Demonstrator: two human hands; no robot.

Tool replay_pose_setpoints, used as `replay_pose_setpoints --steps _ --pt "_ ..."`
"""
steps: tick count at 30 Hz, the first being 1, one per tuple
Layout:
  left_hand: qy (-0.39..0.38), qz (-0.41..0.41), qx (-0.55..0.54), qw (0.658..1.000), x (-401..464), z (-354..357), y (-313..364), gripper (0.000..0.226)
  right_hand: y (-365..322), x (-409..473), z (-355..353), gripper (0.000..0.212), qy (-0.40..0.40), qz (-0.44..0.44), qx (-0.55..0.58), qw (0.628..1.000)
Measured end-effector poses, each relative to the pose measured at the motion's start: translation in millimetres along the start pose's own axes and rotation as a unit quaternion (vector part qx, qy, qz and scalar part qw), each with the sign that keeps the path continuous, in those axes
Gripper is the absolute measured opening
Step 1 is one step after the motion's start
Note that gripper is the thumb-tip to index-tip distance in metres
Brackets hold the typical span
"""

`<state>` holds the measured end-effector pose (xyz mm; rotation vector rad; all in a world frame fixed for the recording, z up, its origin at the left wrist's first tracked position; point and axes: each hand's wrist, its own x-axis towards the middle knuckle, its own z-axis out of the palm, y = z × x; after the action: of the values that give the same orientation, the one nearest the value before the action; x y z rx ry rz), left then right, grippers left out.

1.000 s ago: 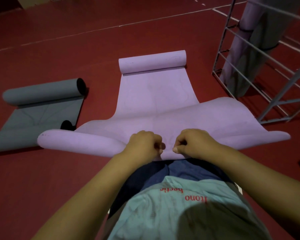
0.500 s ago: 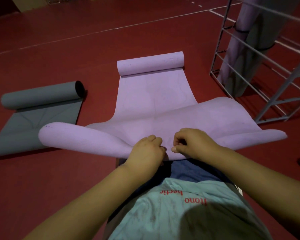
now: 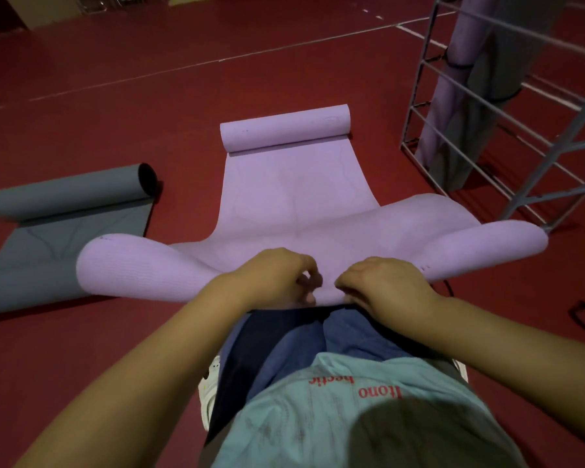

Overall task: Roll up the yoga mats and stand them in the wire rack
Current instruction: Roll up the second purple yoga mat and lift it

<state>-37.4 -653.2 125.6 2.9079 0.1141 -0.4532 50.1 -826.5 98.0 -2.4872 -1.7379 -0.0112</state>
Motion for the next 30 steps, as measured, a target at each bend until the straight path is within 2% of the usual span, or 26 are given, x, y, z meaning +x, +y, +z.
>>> replay_pose_setpoints --steps 3,7,8,11,14,18,21,23,25,28,30 --pt "0.001 -0.021 -0.049 0.999 3 -3 -4 0.021 9 10 -4 0.032 -0.056 0.039 0.054 0.996" --pt "0.024 -0.02 -0.067 0.997 3 2 -4 0.02 11 17 2 0.029 -0.073 0.05 0.088 0.992" --pt "0.037 -0.008 -0.041 0.998 3 5 -4 0.023 12 18 3 0.028 -0.072 0.049 0.091 0.992" --pt "0.076 0.022 0.13 0.988 2 12 2 0.03 11 17 3 0.028 -0.065 0.061 0.103 0.991" --pt "0.075 0.032 0.19 0.978 -2 16 7 0.033 11 21 2 0.027 -0.068 0.083 0.109 0.988" --pt "0.045 -0.016 0.114 0.992 -1 6 4 0.032 17 32 -10 0.026 -0.123 0.096 0.117 0.981" --pt "0.003 -0.039 0.038 0.999 9 -5 -6 0.029 22 41 -17 0.023 -0.132 0.097 0.148 0.975" --pt "-0.033 -0.046 0.012 0.998 17 -12 -11 0.032 21 43 -21 0.023 -0.123 0.095 0.133 0.979" --pt "-0.063 -0.052 0.003 0.997 24 -17 -13 0.036 16 41 -22 0.025 -0.099 0.067 0.062 0.991" --pt "-0.08 -0.067 -0.039 0.994 30 -19 -17 0.033 3 25 -16 0.017 0.015 -0.017 -0.05 0.998" --pt "-0.065 -0.07 -0.073 0.993 32 -18 -23 0.022 1 13 -8 0.025 0.048 -0.013 -0.03 0.998"
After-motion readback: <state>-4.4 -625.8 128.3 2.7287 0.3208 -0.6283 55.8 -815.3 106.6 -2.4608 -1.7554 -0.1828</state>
